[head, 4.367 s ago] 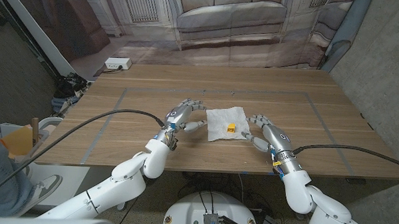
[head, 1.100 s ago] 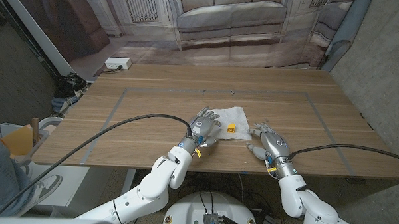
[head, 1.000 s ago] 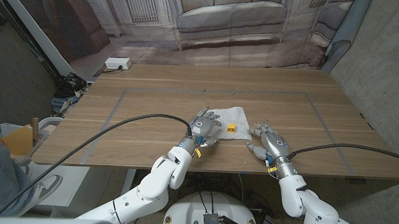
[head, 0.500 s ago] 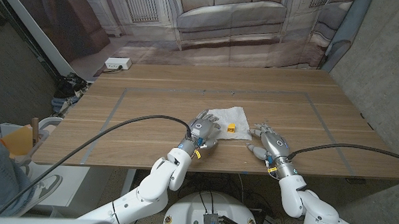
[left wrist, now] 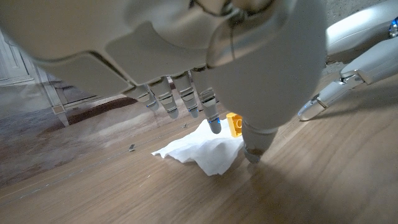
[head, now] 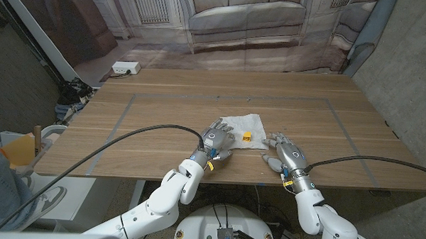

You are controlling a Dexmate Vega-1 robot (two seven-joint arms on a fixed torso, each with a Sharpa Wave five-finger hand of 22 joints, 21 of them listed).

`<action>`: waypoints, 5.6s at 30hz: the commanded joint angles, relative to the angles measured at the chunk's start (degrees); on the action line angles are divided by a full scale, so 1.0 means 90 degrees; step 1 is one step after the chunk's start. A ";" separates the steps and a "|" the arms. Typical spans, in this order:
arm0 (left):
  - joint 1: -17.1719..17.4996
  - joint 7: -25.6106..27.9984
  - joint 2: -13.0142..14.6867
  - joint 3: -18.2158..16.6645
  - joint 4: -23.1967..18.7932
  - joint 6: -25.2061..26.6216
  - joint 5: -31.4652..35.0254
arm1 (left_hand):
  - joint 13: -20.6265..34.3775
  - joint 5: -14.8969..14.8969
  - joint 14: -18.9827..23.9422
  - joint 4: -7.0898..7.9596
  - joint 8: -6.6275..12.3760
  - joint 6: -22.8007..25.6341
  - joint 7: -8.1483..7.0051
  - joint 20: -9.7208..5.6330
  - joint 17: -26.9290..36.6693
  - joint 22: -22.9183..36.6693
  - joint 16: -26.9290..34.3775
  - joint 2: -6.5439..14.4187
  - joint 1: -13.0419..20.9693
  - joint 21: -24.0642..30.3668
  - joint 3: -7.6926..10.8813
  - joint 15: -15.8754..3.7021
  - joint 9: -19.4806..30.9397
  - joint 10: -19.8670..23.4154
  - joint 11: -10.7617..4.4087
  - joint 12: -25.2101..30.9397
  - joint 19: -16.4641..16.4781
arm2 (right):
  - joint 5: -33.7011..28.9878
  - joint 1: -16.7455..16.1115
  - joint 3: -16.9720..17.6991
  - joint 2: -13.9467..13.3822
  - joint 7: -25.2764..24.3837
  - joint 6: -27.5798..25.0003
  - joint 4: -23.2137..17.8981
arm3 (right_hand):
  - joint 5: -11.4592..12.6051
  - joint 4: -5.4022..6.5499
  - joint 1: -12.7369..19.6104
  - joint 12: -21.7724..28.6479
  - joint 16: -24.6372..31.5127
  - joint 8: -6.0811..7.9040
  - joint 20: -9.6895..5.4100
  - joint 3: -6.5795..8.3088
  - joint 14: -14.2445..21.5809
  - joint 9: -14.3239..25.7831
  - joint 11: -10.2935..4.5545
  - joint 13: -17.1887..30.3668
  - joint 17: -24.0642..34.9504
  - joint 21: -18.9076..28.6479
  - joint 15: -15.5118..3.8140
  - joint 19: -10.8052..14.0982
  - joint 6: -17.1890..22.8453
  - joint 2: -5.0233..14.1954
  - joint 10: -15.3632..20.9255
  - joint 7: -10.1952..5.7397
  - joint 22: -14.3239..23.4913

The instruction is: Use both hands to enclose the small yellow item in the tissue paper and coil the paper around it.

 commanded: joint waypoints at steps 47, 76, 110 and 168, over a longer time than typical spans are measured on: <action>-0.0256 0.0781 -0.0161 0.0018 0.0468 -0.0160 -0.0577 | -0.0011 -0.0179 0.1059 -0.0131 0.0487 0.1680 0.0229 -0.0011 -0.0008 0.0010 0.0174 0.0551 0.0561 0.0145 0.0361 -0.0866 -0.0005 0.1159 -0.0145 0.0239 0.0494 | -0.0030 0.0676 -0.0264 0.0270 -0.0016 0.0254 0.0713 | 0.0269 0.0099 0.0194 0.0192 0.0067 0.0483 -0.0001 -0.0052 0.0605 0.0088 -0.0472 0.0017 0.0035 0.0098 -0.0288 0.0274 0.1772 0.0084 0.0775 -0.0002 0.0019; -0.0393 0.0868 -0.0147 -0.0070 0.0372 -0.0277 -0.1233 | -0.0028 -0.0408 0.1721 -0.0152 0.0802 0.2711 0.0523 -0.0023 -0.0015 0.0010 0.0140 0.0816 0.0749 0.0177 0.0630 -0.0863 -0.0016 0.1929 -0.0245 0.0226 0.0914 | 0.0628 0.0685 0.0019 0.0412 -0.0016 0.0500 0.0593 | 0.0234 0.0124 0.0508 0.0229 0.0123 0.0932 0.0488 -0.0067 0.1676 0.0233 -0.0421 0.0014 0.0028 0.0145 -0.0435 0.0496 0.3223 0.0305 0.1352 -0.0023 0.0059; -0.0495 0.1190 -0.0219 -0.0599 0.0315 -0.0682 -0.2765 | -0.0025 -0.0432 0.1880 -0.0150 0.0833 0.2873 0.0660 0.0136 -0.0007 0.0015 0.0098 0.0796 0.0725 0.0182 0.0733 -0.0696 -0.0027 0.2159 -0.0097 0.0144 0.1104 | 0.1146 0.0863 0.0429 0.0210 0.0709 0.0516 0.0032 | 0.0062 0.0108 0.0564 0.0230 0.0049 0.0940 0.0656 -0.0057 0.1631 0.0160 -0.0432 0.0020 0.0059 0.0095 -0.0335 0.0351 0.3376 0.0343 0.1553 -0.0015 0.0065; -0.2703 -0.0227 -0.0777 0.0238 0.1465 -0.0134 -0.2890 | -0.0010 -0.0436 0.1784 -0.0108 0.0823 0.2902 0.0868 0.0496 0.0007 0.0031 0.0033 0.0713 0.0586 0.0122 0.0818 -0.0465 -0.0004 0.2110 0.0049 -0.0005 0.1087 | 0.2628 0.2523 0.0092 0.0400 0.2292 -0.0764 0.0315 | -0.0184 0.0092 0.0600 0.0170 0.0007 0.0965 0.0733 0.0023 0.1531 0.0221 -0.0201 0.0026 0.0088 0.0052 -0.0182 0.0135 0.3333 0.0424 0.1587 -0.0003 0.0073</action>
